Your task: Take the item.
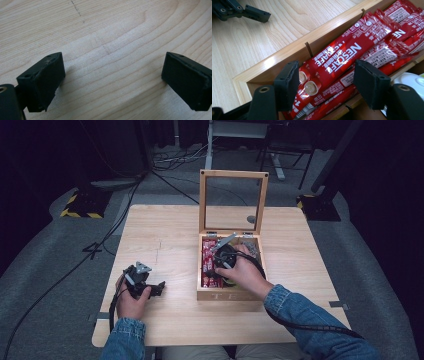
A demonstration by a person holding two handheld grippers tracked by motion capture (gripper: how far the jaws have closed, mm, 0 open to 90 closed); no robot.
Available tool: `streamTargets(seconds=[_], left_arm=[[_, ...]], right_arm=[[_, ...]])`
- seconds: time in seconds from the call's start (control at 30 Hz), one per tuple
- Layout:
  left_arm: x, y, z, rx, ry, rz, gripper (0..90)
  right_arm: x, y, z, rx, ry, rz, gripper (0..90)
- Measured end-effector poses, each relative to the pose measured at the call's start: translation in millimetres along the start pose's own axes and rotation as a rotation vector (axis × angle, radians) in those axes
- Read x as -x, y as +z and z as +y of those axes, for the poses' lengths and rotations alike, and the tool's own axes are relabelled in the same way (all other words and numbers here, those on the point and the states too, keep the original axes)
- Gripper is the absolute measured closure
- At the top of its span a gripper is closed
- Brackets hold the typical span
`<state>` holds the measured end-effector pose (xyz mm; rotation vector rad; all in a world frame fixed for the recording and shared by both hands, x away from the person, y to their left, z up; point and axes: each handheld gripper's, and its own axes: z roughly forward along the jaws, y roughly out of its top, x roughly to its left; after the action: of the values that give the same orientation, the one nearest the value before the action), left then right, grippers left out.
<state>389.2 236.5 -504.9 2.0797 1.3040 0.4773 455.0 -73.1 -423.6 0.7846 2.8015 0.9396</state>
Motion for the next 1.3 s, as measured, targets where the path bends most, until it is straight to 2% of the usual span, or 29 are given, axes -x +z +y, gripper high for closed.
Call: streamTargets(seconds=[0.3, 0.37, 0.53, 0.6, 0.7, 0.8, 0.83, 0.87, 1.0, 1.3], left_arm=[[-0.2, -0.1, 0.0, 0.0, 0.002, 0.001, 5.2], [-0.1, 0.0, 0.0, 0.0, 0.002, 0.001, 5.2], [-0.2, 0.0, 0.1, -0.001, 0.002, 0.001, 5.2], [-0.1, 0.0, 0.1, 0.0, 0.002, 0.001, 5.2], [-0.2, 0.0, 0.0, 0.0, 0.002, 0.001, 5.2], [-0.2, 0.0, 0.0, 0.0, 0.002, 0.001, 5.2], [-0.2, 0.0, 0.0, 0.0, 0.002, 0.001, 5.2], [-0.2, -0.1, 0.1, -0.001, 0.003, 0.001, 5.2], [-0.2, -0.1, 0.0, -0.001, 0.003, 0.001, 5.2], [-0.2, 0.0, 0.0, 0.0, 0.002, 0.001, 5.2]], right_arm=[[-4.1, 6.6, 3.1, -0.029, 0.003, -0.018, 35.9], [-4.4, 6.0, 2.9, -0.033, 0.0, -0.016, 40.3], [-5.9, 4.3, 1.8, -0.025, -0.003, 0.022, 55.3], [-6.9, 5.5, 1.3, -0.025, -0.001, 0.036, 58.1], [-8.1, 7.1, 0.8, -0.029, -0.008, 0.036, 67.7], [-8.3, 5.0, 1.7, -0.019, 0.032, 0.057, 76.4], [-8.3, 5.0, 1.7, -0.019, 0.032, 0.057, 76.4], [-8.5, 2.2, 3.1, -0.02, 0.071, 0.102, 80.0], [-11.9, -0.8, 4.3, -0.018, 0.068, 0.105, 80.8], [-12.9, -17.8, 10.1, 0.035, 0.07, 0.106, 80.8]])
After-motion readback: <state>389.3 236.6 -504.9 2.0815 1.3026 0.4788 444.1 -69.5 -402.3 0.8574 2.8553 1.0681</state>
